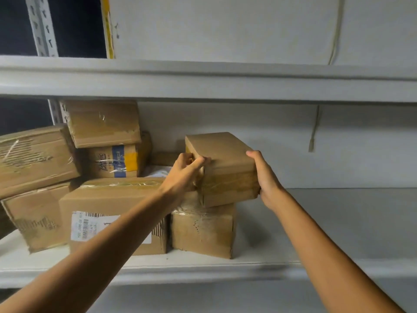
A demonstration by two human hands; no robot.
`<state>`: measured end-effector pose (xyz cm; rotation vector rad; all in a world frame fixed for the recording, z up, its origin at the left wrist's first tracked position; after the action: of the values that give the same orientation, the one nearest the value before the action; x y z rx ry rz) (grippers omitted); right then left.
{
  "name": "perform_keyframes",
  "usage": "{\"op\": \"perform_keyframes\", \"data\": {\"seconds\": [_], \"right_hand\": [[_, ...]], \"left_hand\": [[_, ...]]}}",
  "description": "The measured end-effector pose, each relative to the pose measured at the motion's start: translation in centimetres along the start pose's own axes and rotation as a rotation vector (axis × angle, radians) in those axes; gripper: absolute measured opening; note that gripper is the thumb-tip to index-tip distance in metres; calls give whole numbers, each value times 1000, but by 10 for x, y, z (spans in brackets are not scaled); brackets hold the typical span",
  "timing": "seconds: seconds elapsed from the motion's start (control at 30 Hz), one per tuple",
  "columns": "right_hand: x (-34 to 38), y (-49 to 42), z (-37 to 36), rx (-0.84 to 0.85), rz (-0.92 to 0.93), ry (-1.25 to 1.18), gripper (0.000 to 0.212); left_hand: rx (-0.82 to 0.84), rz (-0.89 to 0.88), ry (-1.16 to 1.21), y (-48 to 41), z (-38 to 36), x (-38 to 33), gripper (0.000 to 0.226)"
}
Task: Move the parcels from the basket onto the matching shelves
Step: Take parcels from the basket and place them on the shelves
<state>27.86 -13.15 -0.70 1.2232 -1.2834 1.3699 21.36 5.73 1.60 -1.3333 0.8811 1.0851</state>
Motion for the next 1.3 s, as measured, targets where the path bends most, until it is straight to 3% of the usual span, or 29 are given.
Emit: {"op": "perform_keyframes", "data": {"seconds": [0.07,0.17,0.27,0.4,0.57,0.73,0.97,1.1,1.3], "right_hand": [[2,10,4,-69,5,-1,49],[3,27,15,-168,18,7,58],[10,51,33,-268,42,3,59],[22,80,66,-336,66,32,76],[17,125,126,-352,137,-20,16],[0,173,185,-385,184,-34,53],[-37,274,288,-587,190,-20,72],[-71,345,358,-749,166,-118,61],[-110,448,436,-912,102,-92,57]], "left_hand": [[59,-11,66,3,-6,1,52],[122,-88,91,8,-12,-10,27],[230,-164,104,17,-29,-21,34],[302,-206,137,26,-57,-25,43],[436,-249,70,40,-117,-30,51],[547,-317,39,68,-186,-31,66],[789,-351,1,130,-320,-25,80],[961,-343,-39,181,-401,-5,80],[1084,-237,-8,253,-499,27,76]]}}
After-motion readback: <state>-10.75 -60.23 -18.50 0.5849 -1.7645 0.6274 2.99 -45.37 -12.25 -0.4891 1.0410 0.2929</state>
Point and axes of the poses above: each hand's wrist, its own y-axis away from the middle knuckle, its own z-axis out of the back of the hand, x = y × z, the point moved 10 cm from there along -y, towards the middle knuckle
